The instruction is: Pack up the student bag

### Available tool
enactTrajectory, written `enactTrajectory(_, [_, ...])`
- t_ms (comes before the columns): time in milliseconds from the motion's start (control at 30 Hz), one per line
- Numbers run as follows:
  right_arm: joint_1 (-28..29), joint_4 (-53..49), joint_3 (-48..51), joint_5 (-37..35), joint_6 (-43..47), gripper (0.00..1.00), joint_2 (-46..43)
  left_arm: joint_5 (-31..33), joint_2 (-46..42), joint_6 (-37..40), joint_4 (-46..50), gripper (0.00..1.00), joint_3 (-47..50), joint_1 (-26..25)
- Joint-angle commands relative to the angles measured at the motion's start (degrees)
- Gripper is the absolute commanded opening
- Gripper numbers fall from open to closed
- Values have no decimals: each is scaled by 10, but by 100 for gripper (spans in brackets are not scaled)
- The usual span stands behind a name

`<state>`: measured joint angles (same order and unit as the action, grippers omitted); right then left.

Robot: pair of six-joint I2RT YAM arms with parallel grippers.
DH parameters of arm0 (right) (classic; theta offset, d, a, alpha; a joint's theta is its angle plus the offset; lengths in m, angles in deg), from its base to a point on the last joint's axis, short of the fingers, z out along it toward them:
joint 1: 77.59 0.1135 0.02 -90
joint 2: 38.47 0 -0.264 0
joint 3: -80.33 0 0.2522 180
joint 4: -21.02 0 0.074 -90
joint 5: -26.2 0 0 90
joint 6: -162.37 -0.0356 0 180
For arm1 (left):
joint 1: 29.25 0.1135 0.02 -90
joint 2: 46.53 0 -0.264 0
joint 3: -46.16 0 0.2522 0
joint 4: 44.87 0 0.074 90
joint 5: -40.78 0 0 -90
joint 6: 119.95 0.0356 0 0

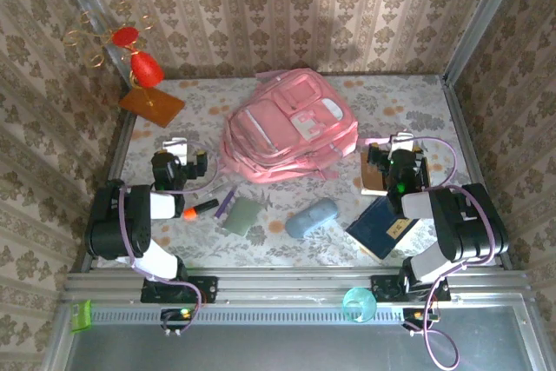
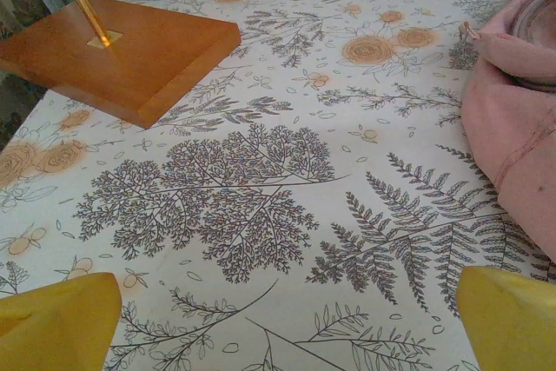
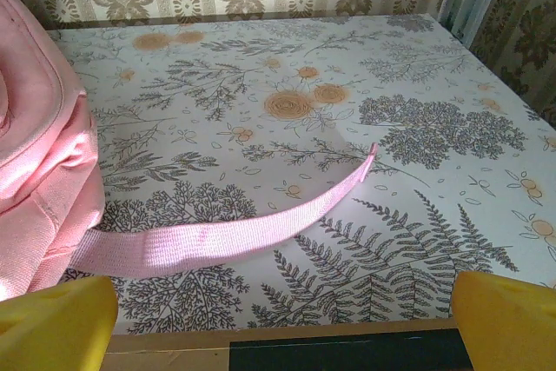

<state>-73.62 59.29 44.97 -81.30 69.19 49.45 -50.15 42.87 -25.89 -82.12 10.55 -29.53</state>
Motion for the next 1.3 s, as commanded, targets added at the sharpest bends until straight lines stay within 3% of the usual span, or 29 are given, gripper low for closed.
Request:
enactTrajectory(0, [-2, -4, -5, 1, -4, 100, -1, -10, -4, -9, -5, 100, -10, 2])
enactTrajectory(733, [-2, -6, -6, 2, -5, 100, -1, -7, -4, -8, -3, 100, -10, 1])
enactTrajectory(867, [-2, -1, -3, 1, -4, 100, -3, 51, -10, -11, -3, 100, -10, -13])
enactTrajectory(1067, [7, 18, 21, 0, 10, 100, -38, 108, -132, -41, 154, 100, -39, -12])
enactTrajectory(1133, [19, -81, -2, -79, -9, 100, -101, 141, -174, -89, 254, 100, -70, -7])
enactTrajectory(1267, [7, -253, -37, -122, -91, 100, -223, 89, -222, -126, 321, 100, -87, 3])
